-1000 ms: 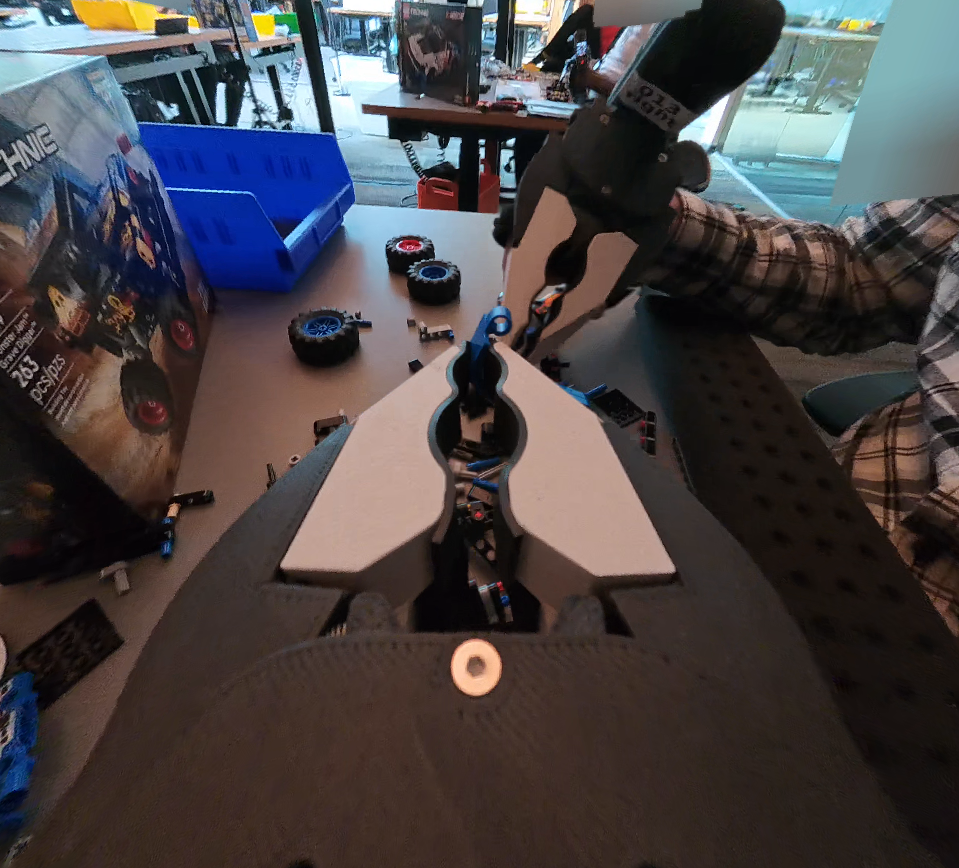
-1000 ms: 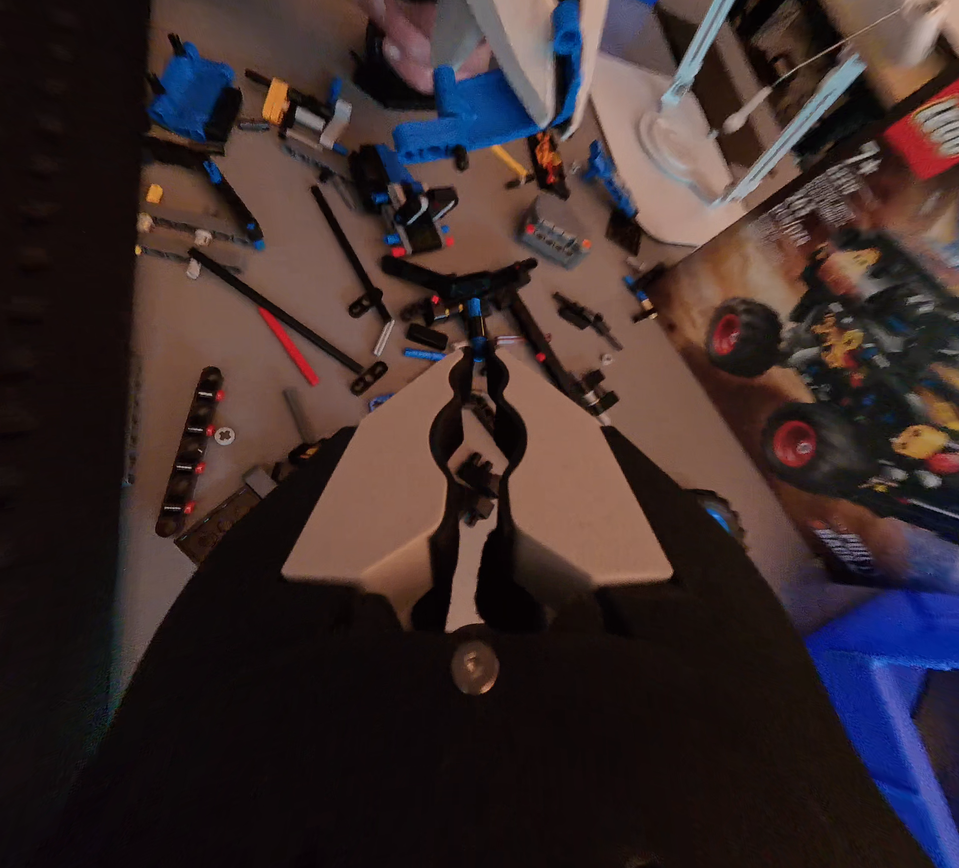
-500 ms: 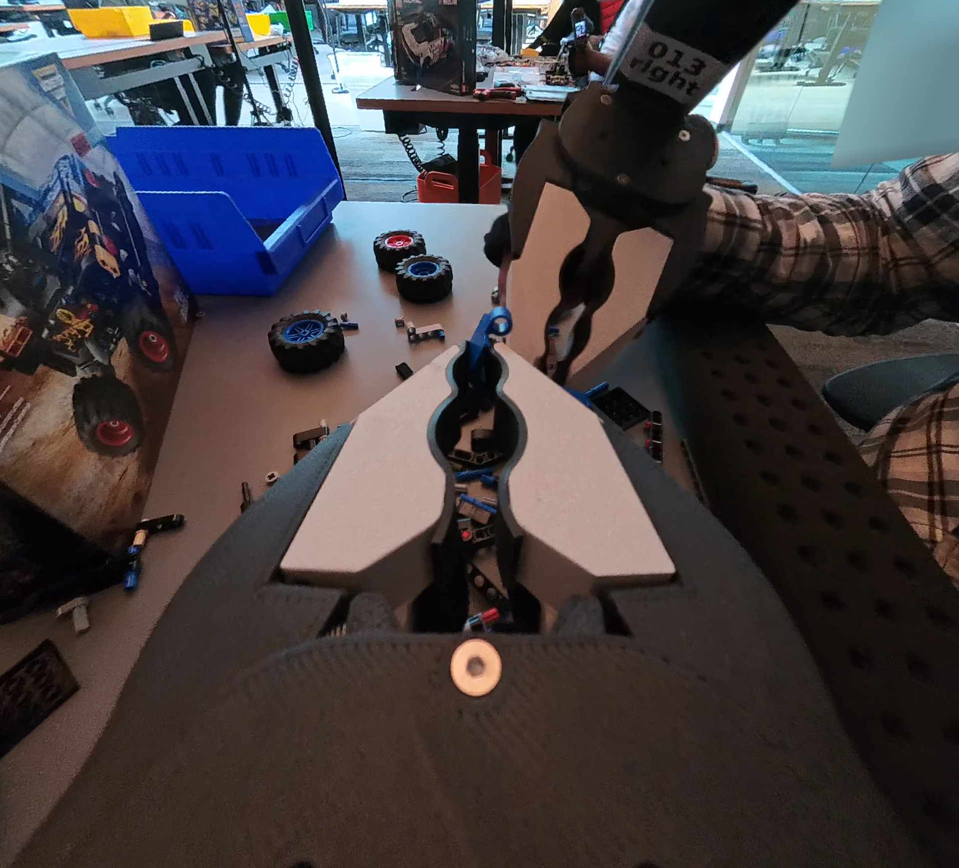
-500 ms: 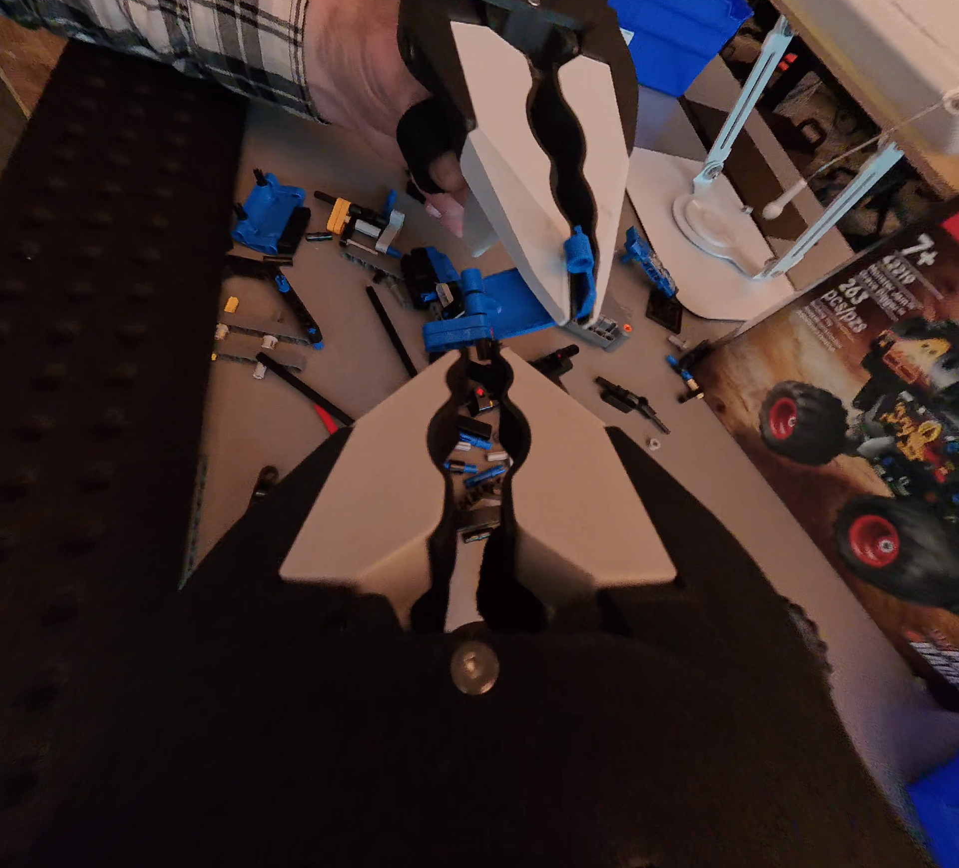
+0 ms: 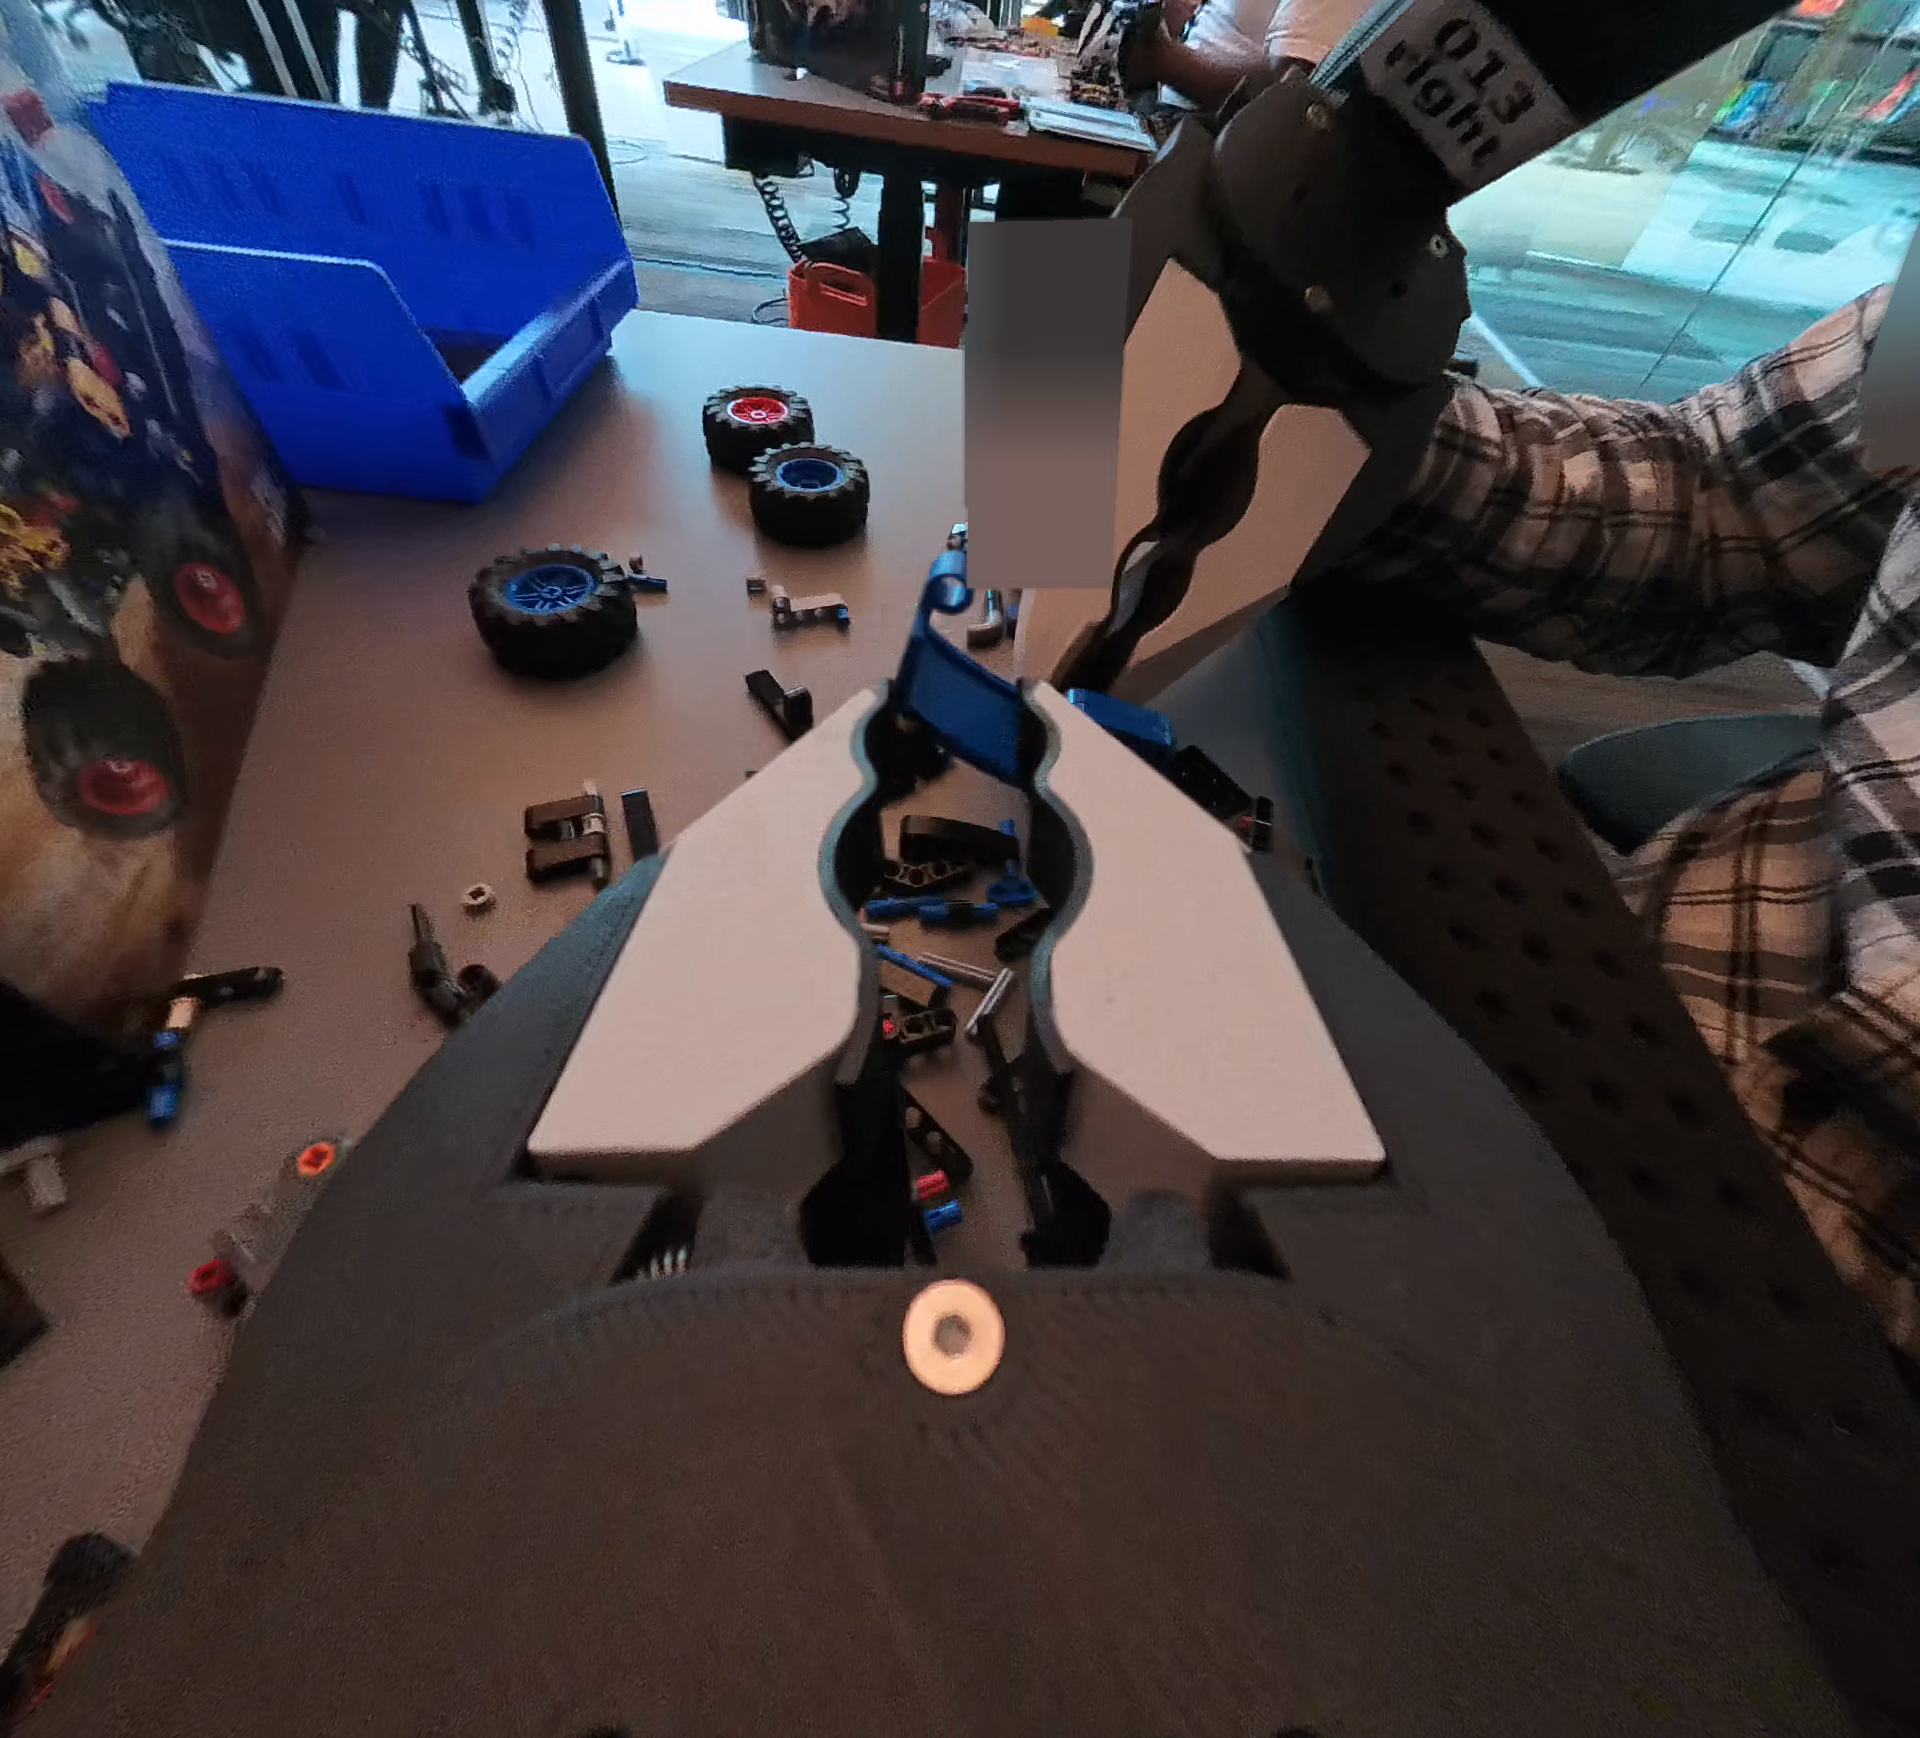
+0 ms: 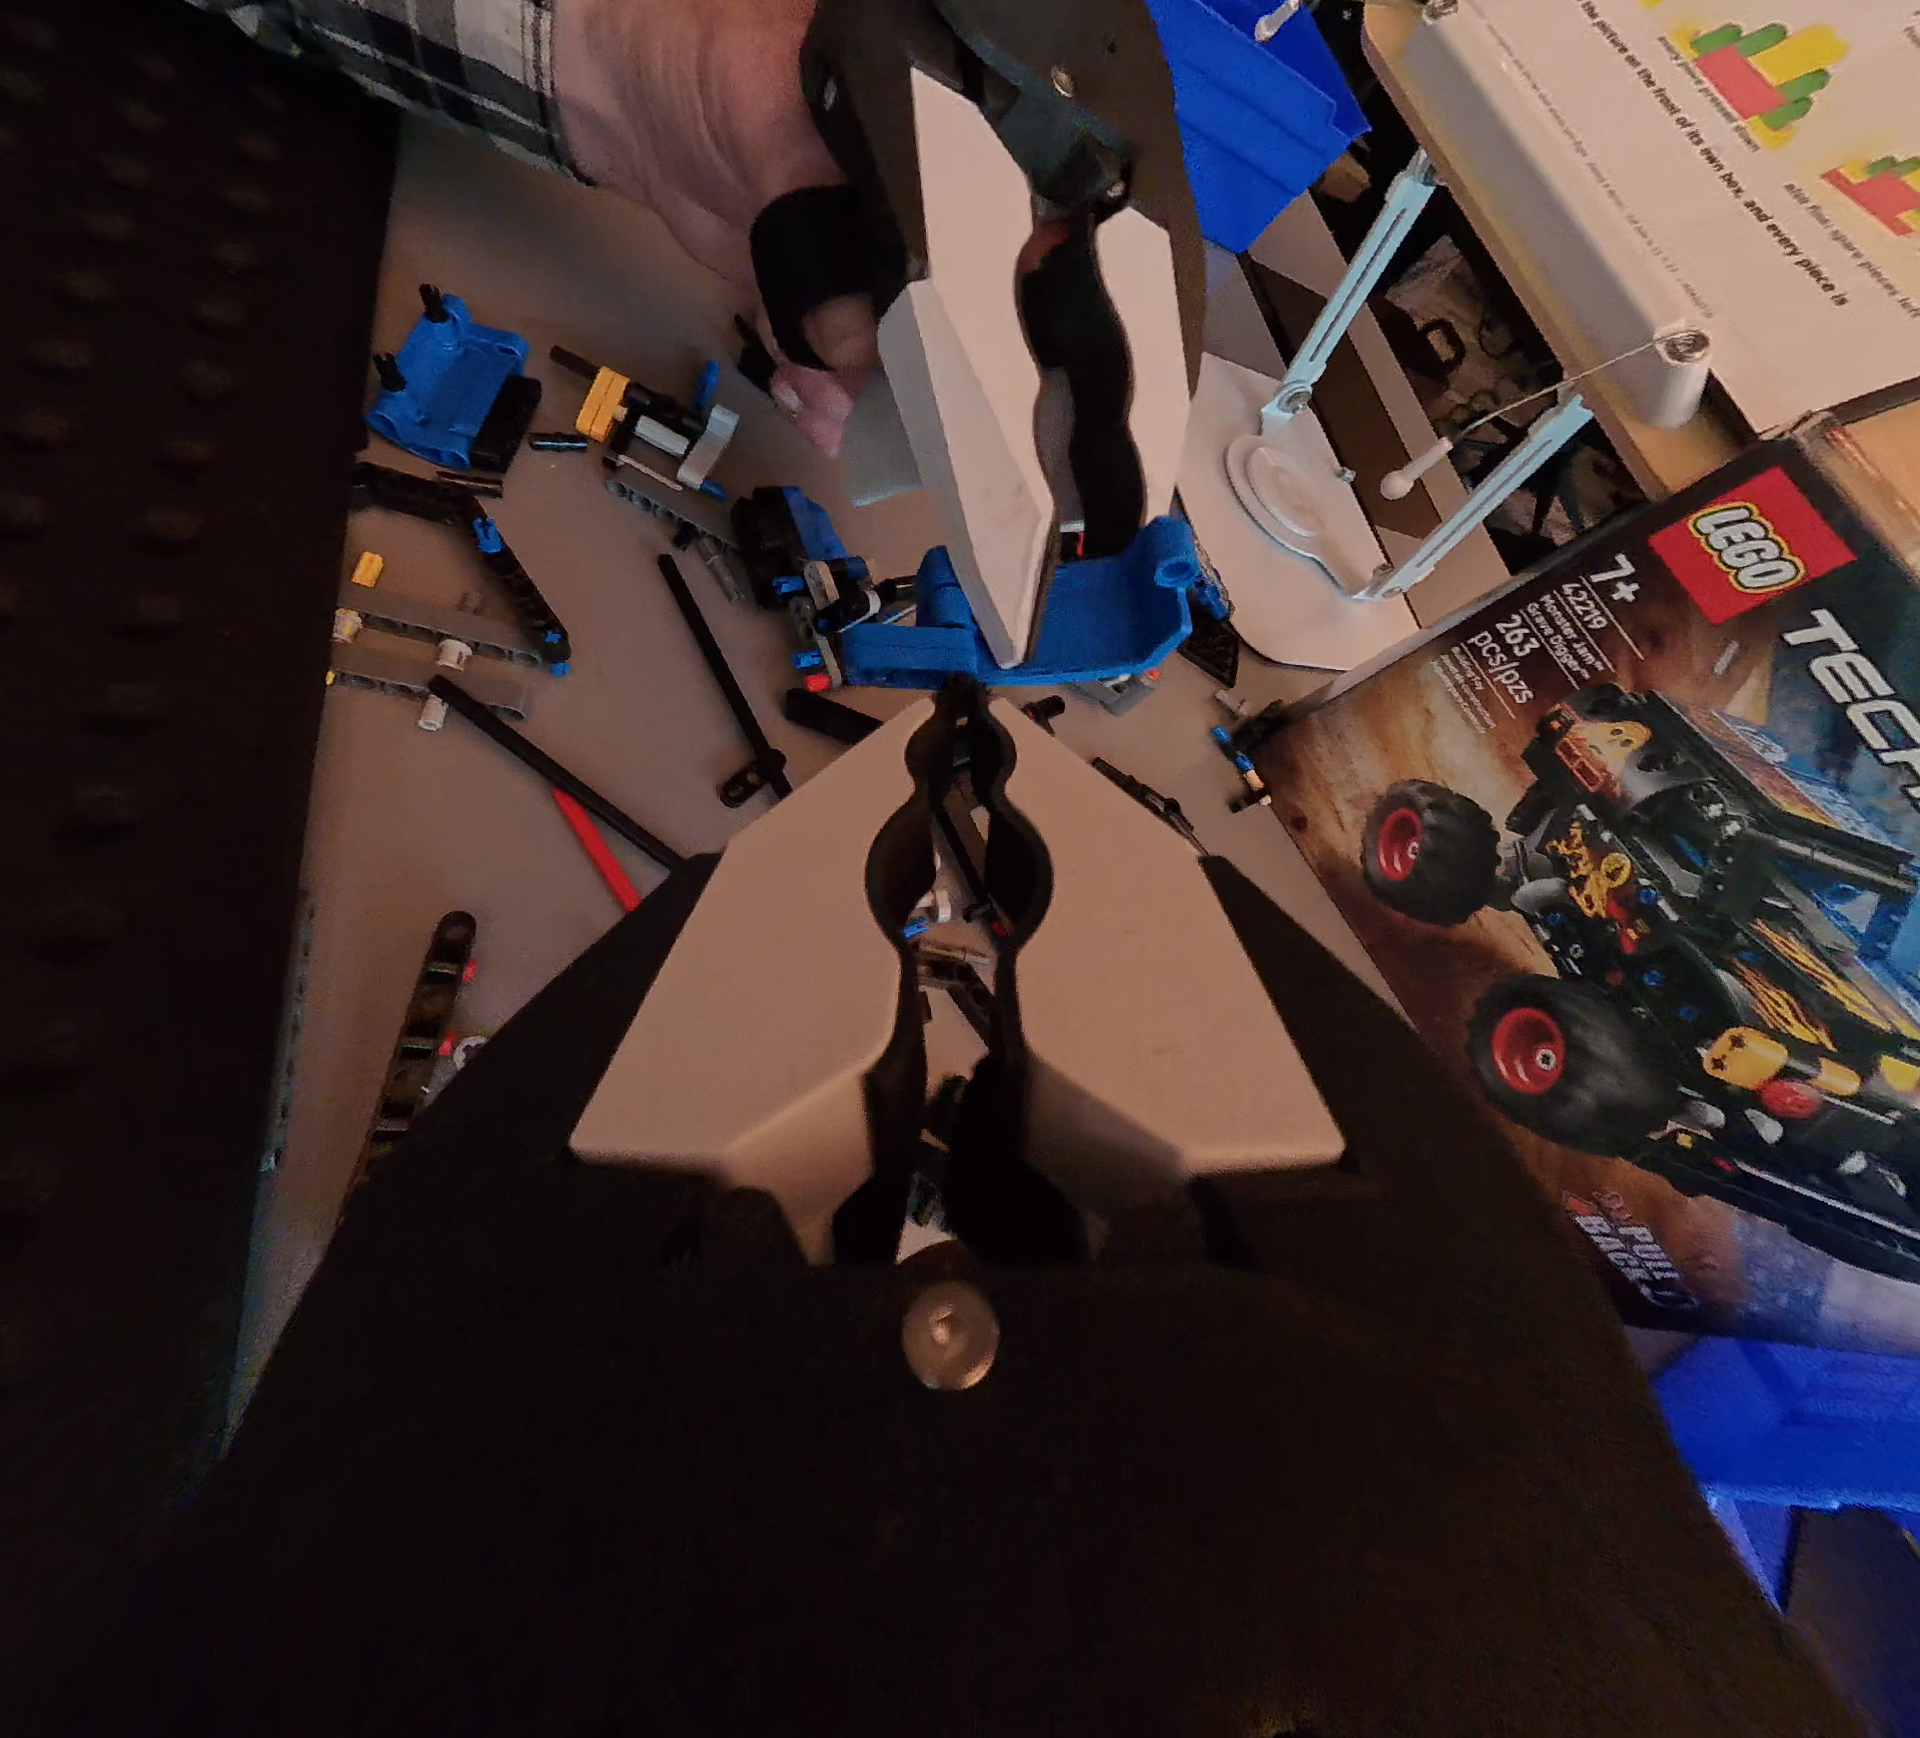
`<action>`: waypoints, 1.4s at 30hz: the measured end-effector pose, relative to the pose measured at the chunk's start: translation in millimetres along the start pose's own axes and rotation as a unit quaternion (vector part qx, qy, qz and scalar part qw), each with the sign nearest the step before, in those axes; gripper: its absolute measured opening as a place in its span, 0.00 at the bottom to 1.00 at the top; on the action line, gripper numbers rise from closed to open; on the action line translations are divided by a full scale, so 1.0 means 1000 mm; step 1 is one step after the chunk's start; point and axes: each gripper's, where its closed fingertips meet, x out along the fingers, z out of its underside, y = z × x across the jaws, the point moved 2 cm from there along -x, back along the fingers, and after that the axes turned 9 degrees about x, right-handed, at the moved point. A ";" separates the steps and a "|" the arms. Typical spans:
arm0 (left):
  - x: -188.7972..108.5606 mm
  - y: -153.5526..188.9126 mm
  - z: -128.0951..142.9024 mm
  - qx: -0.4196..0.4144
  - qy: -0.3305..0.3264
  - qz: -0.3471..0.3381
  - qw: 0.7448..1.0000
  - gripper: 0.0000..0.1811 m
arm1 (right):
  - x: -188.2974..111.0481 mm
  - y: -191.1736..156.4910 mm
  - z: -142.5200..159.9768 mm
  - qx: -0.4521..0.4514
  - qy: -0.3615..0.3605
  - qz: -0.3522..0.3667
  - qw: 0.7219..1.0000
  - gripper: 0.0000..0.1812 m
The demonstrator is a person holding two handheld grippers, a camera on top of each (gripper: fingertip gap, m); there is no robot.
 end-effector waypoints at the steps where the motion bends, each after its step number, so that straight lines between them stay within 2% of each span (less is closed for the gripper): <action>1: 0.001 0.000 0.001 -0.006 -0.004 0.002 1.000 0.11 | 0.000 0.000 0.001 -0.004 -0.002 0.002 1.000 0.00; 5: -0.004 -0.001 -0.005 -0.024 0.014 0.009 1.000 0.01 | 0.001 0.006 0.006 0.002 -0.010 0.021 1.000 0.01; 7: -0.004 -0.003 -0.006 -0.022 0.014 -0.001 1.000 0.01 | -0.001 0.006 0.002 0.009 0.001 0.019 1.000 0.04; 12: -0.002 0.001 -0.009 -0.028 0.025 0.008 0.999 0.00 | 0.000 0.004 0.001 -0.003 0.002 0.020 1.000 0.01; 18: -0.002 0.004 -0.010 0.033 -0.002 -0.014 0.999 0.00 | 0.001 0.002 0.006 -0.033 -0.023 0.035 0.999 0.00; 25: -0.008 0.015 -0.011 0.062 -0.007 0.017 0.998 0.00 | -0.009 0.001 0.001 -0.014 0.014 0.007 1.000 0.00; 27: -0.026 0.007 -0.022 0.052 0.027 0.004 0.998 0.00 | -0.013 0.009 0.020 -0.023 -0.023 0.024 0.999 0.00; 28: -0.045 -0.005 -0.032 0.042 0.055 -0.019 0.997 0.00 | -0.020 0.014 0.030 -0.001 -0.023 0.023 0.999 0.00; 29: -0.056 -0.014 -0.034 0.048 0.055 -0.041 0.996 0.00 | -0.026 0.015 0.028 0.030 0.005 0.010 0.999 0.00; 31: -0.045 -0.015 -0.026 0.040 0.032 -0.036 0.998 0.00 | -0.023 0.017 0.019 0.028 0.012 0.019 0.999 0.00; 34: -0.021 -0.008 -0.007 0.047 -0.022 -0.032 0.998 0.00 | -0.006 0.014 0.019 0.043 -0.010 0.003 0.999 0.00; 36: -0.018 -0.005 -0.009 0.040 -0.012 -0.028 0.999 0.00 | -0.008 0.014 0.010 0.069 0.019 -0.003 0.997 0.04; 38: -0.011 -0.004 -0.005 0.045 -0.021 -0.031 0.998 0.00 | -0.005 0.014 0.008 0.106 0.024 -0.012 0.994 0.16; 42: -0.002 0.003 -0.007 0.067 -0.017 -0.028 0.997 0.00 | 0.007 0.009 0.013 0.161 0.012 -0.045 0.986 0.15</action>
